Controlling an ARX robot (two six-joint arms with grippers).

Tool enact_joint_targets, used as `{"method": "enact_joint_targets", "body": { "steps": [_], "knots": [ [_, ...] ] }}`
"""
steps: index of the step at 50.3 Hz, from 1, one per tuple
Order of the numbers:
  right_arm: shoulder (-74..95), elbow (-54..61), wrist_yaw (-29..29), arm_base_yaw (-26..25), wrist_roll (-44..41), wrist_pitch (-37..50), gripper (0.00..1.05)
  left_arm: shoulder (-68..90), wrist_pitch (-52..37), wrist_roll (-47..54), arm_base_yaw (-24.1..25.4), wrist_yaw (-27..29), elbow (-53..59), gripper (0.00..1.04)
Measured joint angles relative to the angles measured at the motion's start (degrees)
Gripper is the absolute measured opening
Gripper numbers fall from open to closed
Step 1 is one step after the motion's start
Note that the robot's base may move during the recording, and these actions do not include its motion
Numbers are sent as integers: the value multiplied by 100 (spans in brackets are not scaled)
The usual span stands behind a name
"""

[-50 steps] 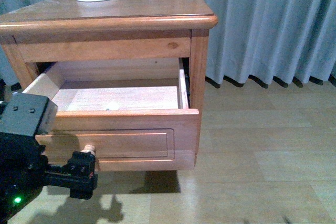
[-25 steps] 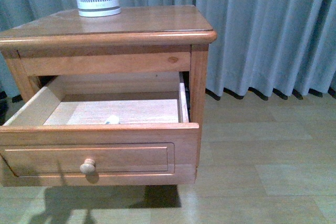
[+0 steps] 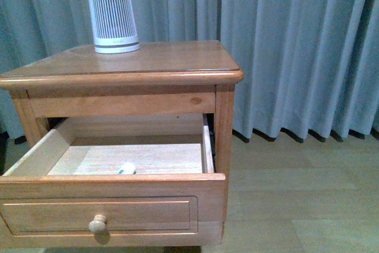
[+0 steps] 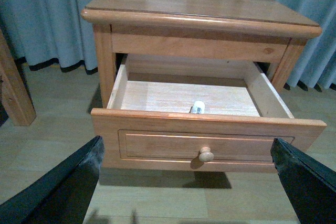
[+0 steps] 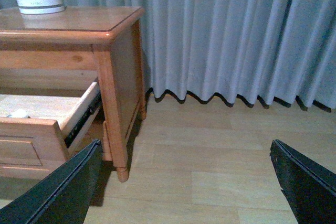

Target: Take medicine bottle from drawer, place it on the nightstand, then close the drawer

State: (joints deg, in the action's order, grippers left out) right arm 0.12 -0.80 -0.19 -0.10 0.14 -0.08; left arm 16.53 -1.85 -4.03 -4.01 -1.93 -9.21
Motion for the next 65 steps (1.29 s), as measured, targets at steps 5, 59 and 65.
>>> {"method": "enact_joint_targets", "body": {
  "steps": [5, 59, 65],
  "knots": [
    [0, 0, 0, 0, 0, 0, 98, -254, -590, 245, 363, 238, 310, 75],
    [0, 0, 26, 0, 0, 0, 98, -1617, 190, 356, 380, 188, 863, 61],
    [0, 0, 20, 0, 0, 0, 98, -1617, 192, 358, 380, 192, 863, 84]
  ]
}}
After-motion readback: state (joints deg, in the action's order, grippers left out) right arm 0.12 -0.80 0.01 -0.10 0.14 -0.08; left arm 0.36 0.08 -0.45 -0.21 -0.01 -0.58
